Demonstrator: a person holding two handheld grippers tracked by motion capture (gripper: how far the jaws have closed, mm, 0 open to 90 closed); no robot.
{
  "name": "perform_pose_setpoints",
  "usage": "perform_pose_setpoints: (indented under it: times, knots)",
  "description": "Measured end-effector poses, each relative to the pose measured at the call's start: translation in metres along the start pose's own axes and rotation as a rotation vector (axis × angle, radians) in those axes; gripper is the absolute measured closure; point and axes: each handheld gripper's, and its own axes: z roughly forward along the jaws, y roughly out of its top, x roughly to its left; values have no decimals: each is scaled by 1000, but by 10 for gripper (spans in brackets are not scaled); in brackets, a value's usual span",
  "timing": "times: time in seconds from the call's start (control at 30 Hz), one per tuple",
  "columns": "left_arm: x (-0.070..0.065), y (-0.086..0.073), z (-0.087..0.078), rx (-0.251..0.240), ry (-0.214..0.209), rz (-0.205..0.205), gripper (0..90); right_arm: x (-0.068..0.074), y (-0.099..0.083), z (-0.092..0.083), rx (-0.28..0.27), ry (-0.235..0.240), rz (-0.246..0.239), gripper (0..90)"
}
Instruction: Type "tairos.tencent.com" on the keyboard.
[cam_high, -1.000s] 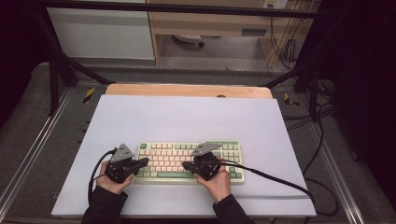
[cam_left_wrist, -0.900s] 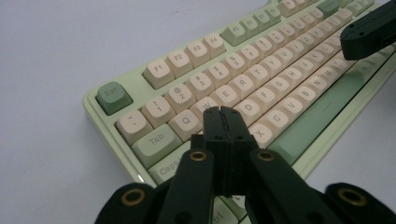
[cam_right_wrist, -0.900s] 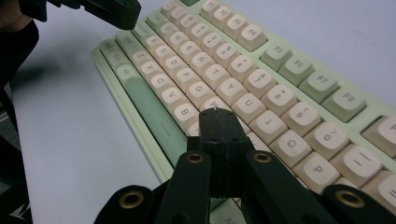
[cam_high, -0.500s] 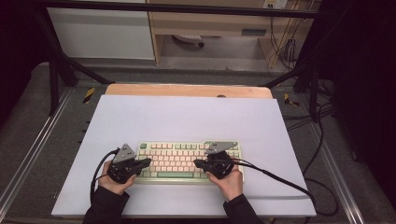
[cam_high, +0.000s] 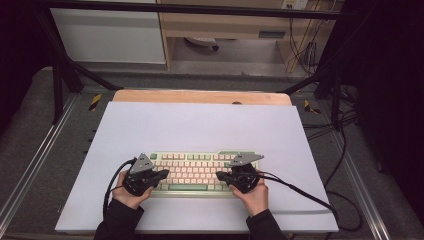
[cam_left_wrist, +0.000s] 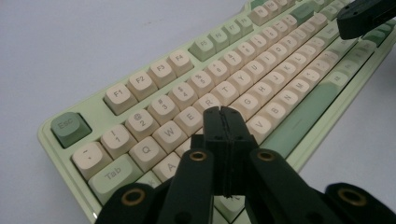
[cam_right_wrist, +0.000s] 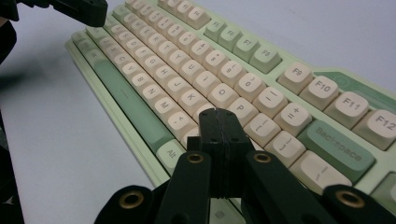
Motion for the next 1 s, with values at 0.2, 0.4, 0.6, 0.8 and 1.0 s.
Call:
perform_pose_setpoints:
  times: [0.2,0.4,0.6,0.8,1.0]
  knots:
    - [-4,5,9,9,-9,6,899,-3,-5,-2,3,-3,10,900]
    - [-5,3,14,17,-17,8,899,-4,-7,-2,-1,0,10,900]
    - [-6,0,18,27,-20,13,899,-4,-7,-4,-4,-1,7,900]
    - [-9,-2,23,41,-29,25,899,-3,-8,-4,-7,2,2,900]
    - [-12,-3,26,50,-39,33,899,-3,-8,-5,-6,0,4,900]
